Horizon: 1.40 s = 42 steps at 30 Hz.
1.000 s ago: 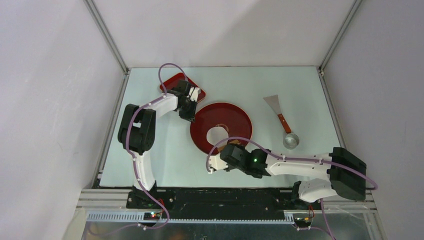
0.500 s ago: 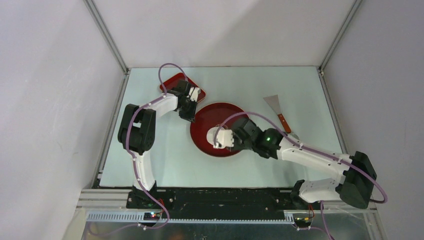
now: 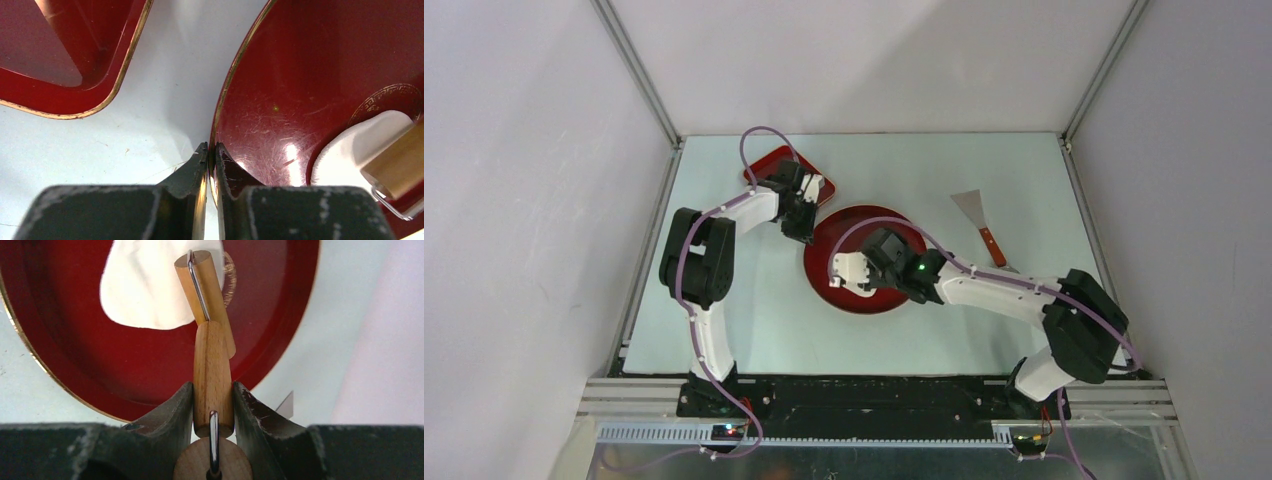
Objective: Roll out the dumpling wrappers from the dough
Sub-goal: Flatten out the dough on the work surface, then place the rolling pin at the center of the board.
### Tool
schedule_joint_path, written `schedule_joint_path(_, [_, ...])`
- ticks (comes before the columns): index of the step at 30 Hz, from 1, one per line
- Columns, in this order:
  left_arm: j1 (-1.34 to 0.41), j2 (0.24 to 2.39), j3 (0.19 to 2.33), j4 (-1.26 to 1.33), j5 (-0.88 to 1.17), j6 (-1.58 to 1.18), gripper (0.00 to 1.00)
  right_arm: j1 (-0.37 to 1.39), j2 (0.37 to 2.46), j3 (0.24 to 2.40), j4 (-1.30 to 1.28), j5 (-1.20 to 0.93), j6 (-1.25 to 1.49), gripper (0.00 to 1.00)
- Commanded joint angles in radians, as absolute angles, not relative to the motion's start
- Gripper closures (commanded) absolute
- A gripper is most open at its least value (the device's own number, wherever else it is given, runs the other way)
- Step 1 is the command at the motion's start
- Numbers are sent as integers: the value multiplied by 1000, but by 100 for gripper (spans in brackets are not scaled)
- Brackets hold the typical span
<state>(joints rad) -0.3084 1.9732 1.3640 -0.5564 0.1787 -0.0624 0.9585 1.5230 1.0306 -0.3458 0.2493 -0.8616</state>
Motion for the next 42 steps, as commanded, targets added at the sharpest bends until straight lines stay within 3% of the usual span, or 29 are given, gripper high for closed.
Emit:
schedule_joint_path(1, [-294, 1973, 1392, -554, 172, -54, 86, 985, 1546, 1043, -361, 242, -891, 100])
schedule_joint_path(16, [-287, 1973, 1392, -554, 178, -58, 86, 1106, 1432, 907, -639, 184, -816, 100])
schedule_joint_path(25, [-287, 1971, 1391, -554, 178, -59, 85, 1031, 1280, 984, -536, 220, -769, 100])
schedule_joint_path(33, [-282, 1970, 1391, -552, 189, -60, 71, 735, 1222, 1101, -502, 267, -641, 100])
schedule_joint_path(37, [-276, 1970, 1390, -552, 201, -61, 58, 698, 1191, 994, -433, 360, -669, 100])
schedule_joint_path(42, [-273, 1970, 1390, -552, 210, -63, 54, 627, 1262, 875, -253, 477, -666, 100])
